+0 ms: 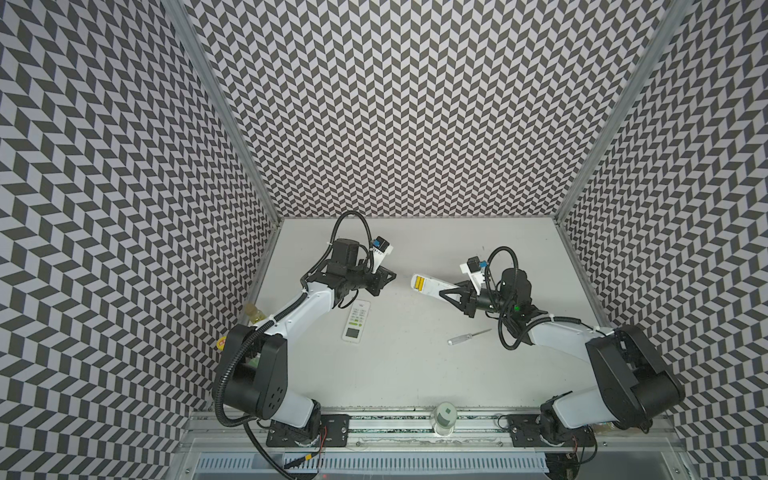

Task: Unload the batteries from the remote control
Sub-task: 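Pull the left gripper away from the right gripper, exposing the yellow batteries, then drop the battery cover with the left gripper while the right gripper holds the remote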

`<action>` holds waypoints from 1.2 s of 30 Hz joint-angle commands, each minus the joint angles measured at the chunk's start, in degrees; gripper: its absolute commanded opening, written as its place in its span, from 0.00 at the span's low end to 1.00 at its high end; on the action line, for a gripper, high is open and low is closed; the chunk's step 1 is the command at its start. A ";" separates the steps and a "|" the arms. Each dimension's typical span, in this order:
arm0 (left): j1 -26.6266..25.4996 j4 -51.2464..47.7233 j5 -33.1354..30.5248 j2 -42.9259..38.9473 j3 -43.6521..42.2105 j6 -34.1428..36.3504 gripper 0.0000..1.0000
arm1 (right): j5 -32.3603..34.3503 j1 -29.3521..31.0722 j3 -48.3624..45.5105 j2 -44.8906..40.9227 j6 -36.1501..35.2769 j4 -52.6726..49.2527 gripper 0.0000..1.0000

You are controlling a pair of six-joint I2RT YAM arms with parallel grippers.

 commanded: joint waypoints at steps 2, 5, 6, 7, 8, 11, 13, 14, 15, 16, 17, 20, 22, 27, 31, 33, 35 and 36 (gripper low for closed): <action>-1.05 4.70 -15.57 2.43 -2.09 5.21 0.00 | 4.87 -0.45 -0.77 -3.48 -2.44 -1.21 0.00; -1.14 6.34 -26.38 5.04 -2.59 8.90 0.00 | 5.33 -0.54 -0.76 -3.99 -2.17 -2.77 0.00; -1.14 7.30 -29.56 6.10 -2.76 10.07 0.00 | 5.55 -0.58 -1.26 -4.48 -2.18 -3.03 0.00; -1.16 7.85 -31.53 7.00 -2.71 11.07 0.00 | 5.66 -0.55 -1.92 -4.91 -2.25 -2.88 0.00; -1.16 8.28 -33.38 8.41 -2.35 11.65 0.00 | 6.21 -0.54 -2.54 -5.20 -2.22 -2.65 0.00; -1.32 6.49 -36.53 12.28 0.61 12.17 0.00 | 6.01 -0.54 -3.07 -4.92 -1.55 -2.50 0.00; -2.18 6.59 -39.16 13.90 1.55 13.04 0.00 | 5.46 -0.45 -3.19 -4.99 -1.21 -2.41 0.00; -2.74 6.79 -40.33 14.72 1.72 13.70 0.00 | 5.57 -0.45 -3.39 -4.99 -1.08 -1.93 0.00; -3.33 6.80 -41.37 15.57 2.00 14.27 0.00 | 5.56 -0.46 -3.50 -4.87 -1.10 -1.63 0.00; -3.88 6.74 -42.30 16.25 2.24 14.68 0.00 | 5.57 -0.45 -3.56 -4.67 -1.07 -1.49 0.00; -4.62 6.56 -43.35 16.82 2.50 15.08 0.00 | 5.58 -0.45 -3.35 -4.43 -1.07 -1.63 0.00; -6.66 7.47 -45.75 17.98 2.08 16.94 0.01 | 5.28 -0.45 -3.31 -4.81 -1.12 -1.74 0.00; -7.52 7.88 -46.53 19.05 1.89 17.49 0.04 | 5.22 -0.45 -3.59 -4.69 -0.99 -1.19 0.00; -9.29 8.06 -47.60 21.11 2.13 17.70 0.10 | 5.07 -0.45 -3.49 -4.90 -1.25 -1.67 0.00; -10.10 6.67 -46.08 21.40 2.81 16.70 0.30 | 4.63 -0.51 -3.18 -3.88 -1.12 -1.85 0.00; -10.86 6.57 -45.64 20.33 2.59 16.70 0.40 | 4.69 -0.45 -2.94 -3.85 -1.54 -2.63 0.00; -11.26 6.11 -44.49 19.37 2.57 16.03 0.45 | 4.90 -0.51 -3.06 -3.75 -1.54 -2.44 0.00; -11.43 5.47 -43.62 18.95 2.94 15.54 0.48 | 4.89 -0.45 -2.98 -3.43 -1.53 -2.61 0.00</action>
